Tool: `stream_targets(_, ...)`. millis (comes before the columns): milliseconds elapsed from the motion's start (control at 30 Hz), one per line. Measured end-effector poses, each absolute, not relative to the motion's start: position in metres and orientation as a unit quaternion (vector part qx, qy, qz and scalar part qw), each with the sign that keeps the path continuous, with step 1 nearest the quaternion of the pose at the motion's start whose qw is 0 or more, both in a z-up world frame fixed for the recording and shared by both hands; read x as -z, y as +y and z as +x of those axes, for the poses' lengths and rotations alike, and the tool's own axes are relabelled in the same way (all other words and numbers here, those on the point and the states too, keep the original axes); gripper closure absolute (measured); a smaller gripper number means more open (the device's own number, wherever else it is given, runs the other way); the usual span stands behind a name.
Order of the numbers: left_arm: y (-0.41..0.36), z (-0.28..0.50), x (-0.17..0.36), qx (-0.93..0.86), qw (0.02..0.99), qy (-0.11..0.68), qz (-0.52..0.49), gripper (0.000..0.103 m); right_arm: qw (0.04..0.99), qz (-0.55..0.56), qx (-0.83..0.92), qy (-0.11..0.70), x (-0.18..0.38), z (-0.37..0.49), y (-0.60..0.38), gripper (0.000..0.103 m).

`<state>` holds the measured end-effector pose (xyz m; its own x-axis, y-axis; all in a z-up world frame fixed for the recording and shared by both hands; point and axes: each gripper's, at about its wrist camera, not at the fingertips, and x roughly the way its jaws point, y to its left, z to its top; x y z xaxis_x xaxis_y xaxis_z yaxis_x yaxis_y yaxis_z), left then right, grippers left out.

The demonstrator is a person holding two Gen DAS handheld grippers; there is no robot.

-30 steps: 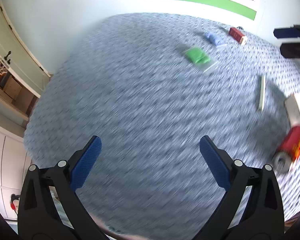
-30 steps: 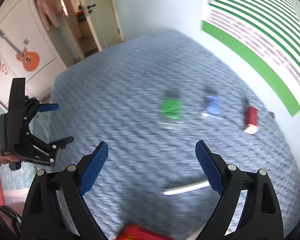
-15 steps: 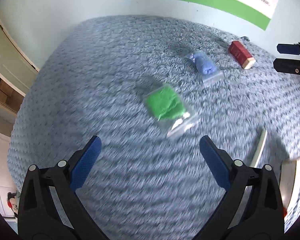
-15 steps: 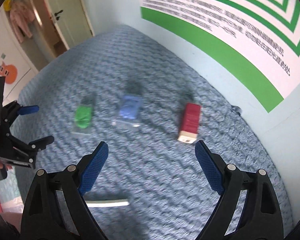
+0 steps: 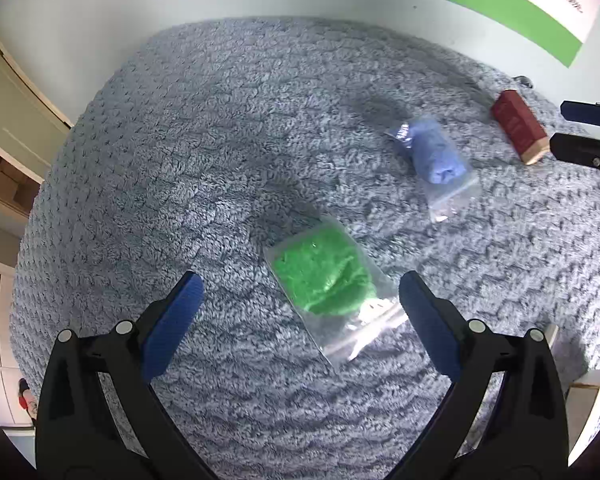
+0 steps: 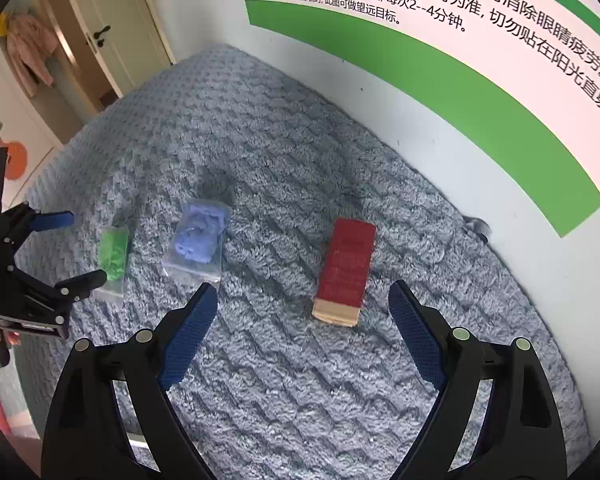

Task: Collect trash
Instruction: 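Grasp the green clay bag with the left tool while the right tool grasps the blue clay bag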

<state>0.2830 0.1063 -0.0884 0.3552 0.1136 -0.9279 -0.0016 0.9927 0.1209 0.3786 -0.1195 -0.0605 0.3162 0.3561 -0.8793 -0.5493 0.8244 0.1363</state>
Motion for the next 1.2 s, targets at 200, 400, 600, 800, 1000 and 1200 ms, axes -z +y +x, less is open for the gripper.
stream_targets(200,0.111,0.295,0.095,-0.040,0.821,0.569,0.044,0.007,0.801,-0.094,-0.305,0.506,0.060,0.386,-0.103,0.017)
stream_targets(400,0.115,0.307,0.105,-0.039,0.817,0.575,0.038,0.021,0.788,-0.098,-0.341,0.504,0.065,0.387,-0.068,0.020)
stream_targets(600,0.119,0.308,0.114,-0.013,0.814,0.580,0.015,0.057,0.764,-0.116,-0.354,0.527,0.092,0.383,-0.033,0.029)
stream_targets(800,0.125,0.296,0.106,-0.009,0.817,0.576,0.017,0.059,0.761,-0.134,-0.338,0.538,0.111,0.379,-0.013,0.054)
stream_targets(1000,0.160,0.278,0.088,-0.030,0.826,0.564,0.004,0.059,0.764,-0.151,-0.350,0.521,0.091,0.374,0.002,0.071)
stream_targets(1200,0.202,0.251,0.070,-0.066,0.832,0.550,-0.008,0.059,0.766,-0.162,-0.367,0.503,0.060,0.361,0.021,0.072)
